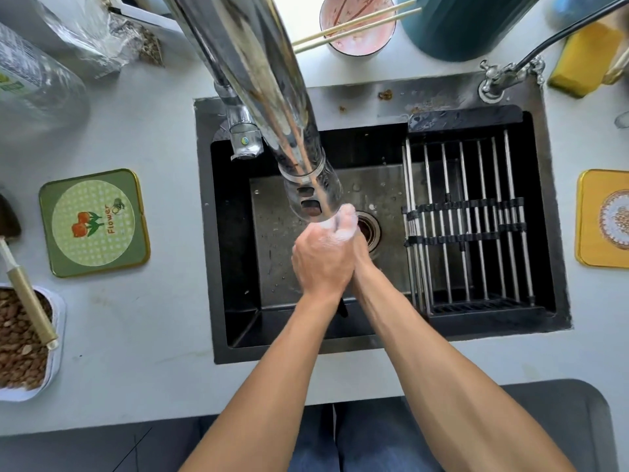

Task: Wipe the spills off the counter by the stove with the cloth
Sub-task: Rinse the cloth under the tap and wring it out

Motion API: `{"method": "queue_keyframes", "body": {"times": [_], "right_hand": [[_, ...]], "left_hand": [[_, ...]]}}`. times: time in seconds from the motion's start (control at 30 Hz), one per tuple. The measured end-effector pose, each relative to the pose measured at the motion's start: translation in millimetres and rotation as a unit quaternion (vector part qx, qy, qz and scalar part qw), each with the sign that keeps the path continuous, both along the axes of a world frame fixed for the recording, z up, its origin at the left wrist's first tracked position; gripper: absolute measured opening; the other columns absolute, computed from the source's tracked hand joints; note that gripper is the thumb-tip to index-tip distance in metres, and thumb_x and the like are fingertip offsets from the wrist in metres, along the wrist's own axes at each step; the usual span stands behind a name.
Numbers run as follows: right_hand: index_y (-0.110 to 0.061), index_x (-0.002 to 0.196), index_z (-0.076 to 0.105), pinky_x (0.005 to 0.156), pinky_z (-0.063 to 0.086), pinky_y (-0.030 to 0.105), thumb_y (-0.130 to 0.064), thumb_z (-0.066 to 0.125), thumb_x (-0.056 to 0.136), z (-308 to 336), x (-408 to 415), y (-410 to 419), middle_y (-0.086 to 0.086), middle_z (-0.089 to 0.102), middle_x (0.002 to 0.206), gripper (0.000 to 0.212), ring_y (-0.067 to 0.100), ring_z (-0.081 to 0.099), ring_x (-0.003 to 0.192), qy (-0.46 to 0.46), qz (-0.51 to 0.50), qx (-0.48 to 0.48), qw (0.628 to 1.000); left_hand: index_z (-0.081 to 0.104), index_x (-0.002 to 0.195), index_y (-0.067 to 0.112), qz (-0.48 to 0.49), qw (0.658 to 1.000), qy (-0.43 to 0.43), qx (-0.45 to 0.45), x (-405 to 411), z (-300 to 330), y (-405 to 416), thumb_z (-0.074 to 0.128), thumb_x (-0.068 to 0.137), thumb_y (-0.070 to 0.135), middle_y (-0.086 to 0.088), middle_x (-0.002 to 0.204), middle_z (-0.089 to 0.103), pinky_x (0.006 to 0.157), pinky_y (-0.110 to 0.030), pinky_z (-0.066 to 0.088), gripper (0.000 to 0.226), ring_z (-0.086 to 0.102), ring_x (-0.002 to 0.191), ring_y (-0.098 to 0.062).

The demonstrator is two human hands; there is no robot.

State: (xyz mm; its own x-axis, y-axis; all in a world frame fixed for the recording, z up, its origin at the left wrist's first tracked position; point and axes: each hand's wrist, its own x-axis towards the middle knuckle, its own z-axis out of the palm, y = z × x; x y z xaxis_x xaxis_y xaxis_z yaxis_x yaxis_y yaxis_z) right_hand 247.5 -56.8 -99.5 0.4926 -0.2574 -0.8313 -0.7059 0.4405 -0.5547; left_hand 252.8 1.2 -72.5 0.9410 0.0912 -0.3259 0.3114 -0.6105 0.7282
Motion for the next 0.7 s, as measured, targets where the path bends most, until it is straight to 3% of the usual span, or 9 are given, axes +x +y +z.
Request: {"method": "queue_keyframes", "body": {"times": [0.07,0.17,0.27,0.3,0.37,0.43,0.5,0.6,0.7], "right_hand": [[-0.018,0.094,0.074,0.078,0.059,0.030,-0.053,0.041,0.110,2.4,-0.8,2.8,0.003,0.077,0.089,0.050,0.021,0.071,0.085,0.018,-0.062,0.066,0.996],[-0.014,0.094,0.082,0.074,0.062,0.036,-0.058,0.042,0.108,5.7,-1.5,1.0,0.009,0.082,0.094,0.061,0.026,0.077,0.083,0.008,-0.029,0.036,0.999],[-0.008,0.104,0.080,0.076,0.063,0.039,-0.058,0.046,0.107,9.5,5.0,-4.9,0.013,0.082,0.098,0.061,0.028,0.079,0.083,0.012,-0.044,0.027,0.999],[-0.007,0.099,0.079,0.074,0.061,0.038,-0.057,0.047,0.107,7.7,5.9,-8.1,0.013,0.081,0.094,0.060,0.027,0.076,0.078,0.020,-0.050,0.022,0.998],[-0.013,0.087,0.068,0.071,0.054,0.034,-0.050,0.043,0.110,8.7,8.2,-10.4,0.005,0.072,0.081,0.050,0.020,0.066,0.072,0.034,-0.058,0.044,0.997],[-0.022,0.090,0.060,0.069,0.048,0.031,-0.043,0.041,0.112,9.0,4.7,-7.9,-0.003,0.064,0.082,0.036,0.014,0.060,0.074,0.034,-0.037,0.072,0.996],[-0.023,0.091,0.065,0.065,0.048,0.034,-0.046,0.047,0.109,11.9,5.0,-4.4,-0.001,0.068,0.084,0.035,0.017,0.062,0.073,0.056,0.000,0.047,0.997],[-0.012,0.102,0.078,0.065,0.053,0.033,-0.056,0.049,0.106,14.0,9.3,-2.4,0.009,0.077,0.088,0.053,0.023,0.070,0.075,0.065,-0.018,0.083,0.994],[-0.003,0.117,0.077,0.063,0.060,0.029,-0.053,0.051,0.106,8.6,10.9,-3.2,0.014,0.082,0.102,0.057,0.025,0.078,0.084,0.023,-0.037,0.059,0.997]], "left_hand": [[0.077,0.087,0.017,0.015,0.999,0.001,0.033,7.1,-8.9,6.2,0.041,0.092,0.069,-0.009,0.084,0.079,0.068,-0.033,0.043,0.063,0.068,0.077,-0.028],[0.079,0.099,0.015,0.059,0.994,0.085,0.036,20.8,-21.1,26.3,0.055,0.101,0.042,-0.013,0.098,0.079,0.072,-0.032,0.038,0.037,0.071,0.096,-0.037],[0.074,0.095,0.021,0.084,0.991,0.098,-0.016,16.3,-15.8,22.0,0.056,0.100,0.038,0.000,0.088,0.076,0.062,-0.017,0.035,0.026,0.067,0.082,-0.014],[0.069,0.088,0.026,0.077,0.993,0.082,-0.034,10.6,-8.8,13.8,0.054,0.099,0.044,0.007,0.080,0.072,0.061,-0.012,0.038,0.026,0.063,0.074,0.000],[0.070,0.084,0.034,0.035,0.997,0.050,-0.042,-1.1,3.1,-2.9,0.055,0.098,0.059,0.013,0.071,0.071,0.062,-0.009,0.038,0.032,0.059,0.066,0.007],[0.070,0.078,0.024,0.001,1.000,0.022,-0.014,-2.2,1.8,-7.3,0.062,0.098,0.059,0.004,0.068,0.070,0.064,-0.021,0.035,0.041,0.053,0.060,0.001],[0.061,0.066,0.020,0.018,0.999,0.048,0.007,10.3,-7.5,0.9,0.063,0.101,0.049,0.004,0.064,0.063,0.062,-0.026,0.032,0.045,0.056,0.058,-0.010],[0.069,0.086,0.009,0.047,0.993,0.095,0.044,22.8,-23.2,23.1,0.057,0.103,0.031,-0.004,0.076,0.065,0.066,-0.031,0.033,0.030,0.060,0.078,-0.035],[0.064,0.088,0.014,0.092,0.989,0.110,0.040,15.0,-20.9,31.1,0.053,0.103,0.025,0.009,0.071,0.054,0.068,-0.034,0.035,0.021,0.055,0.080,-0.033]]}}
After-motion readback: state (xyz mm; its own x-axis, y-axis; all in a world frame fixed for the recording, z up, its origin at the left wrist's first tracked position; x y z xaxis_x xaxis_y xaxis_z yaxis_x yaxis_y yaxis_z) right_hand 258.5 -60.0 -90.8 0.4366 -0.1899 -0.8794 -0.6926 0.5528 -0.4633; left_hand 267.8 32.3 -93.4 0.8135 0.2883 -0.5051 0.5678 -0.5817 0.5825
